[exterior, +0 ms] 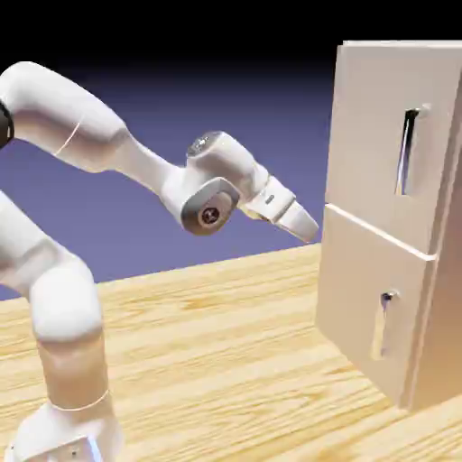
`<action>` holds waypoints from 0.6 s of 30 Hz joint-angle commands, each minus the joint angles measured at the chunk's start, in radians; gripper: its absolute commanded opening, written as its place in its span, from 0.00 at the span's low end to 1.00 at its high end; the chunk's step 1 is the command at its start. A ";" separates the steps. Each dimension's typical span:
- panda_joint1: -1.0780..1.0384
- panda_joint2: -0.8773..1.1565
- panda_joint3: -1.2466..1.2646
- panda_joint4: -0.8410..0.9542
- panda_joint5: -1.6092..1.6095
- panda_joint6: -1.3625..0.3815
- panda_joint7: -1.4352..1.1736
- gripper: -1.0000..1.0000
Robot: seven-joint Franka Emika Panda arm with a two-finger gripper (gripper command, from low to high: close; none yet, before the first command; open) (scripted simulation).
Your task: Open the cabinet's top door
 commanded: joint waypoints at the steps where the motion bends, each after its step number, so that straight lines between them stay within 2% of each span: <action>1: 0.016 -0.004 -0.017 0.011 -0.044 -0.001 0.033 0.50; 18: 0.289 -0.074 -0.308 0.189 -0.783 -0.012 0.594 0.50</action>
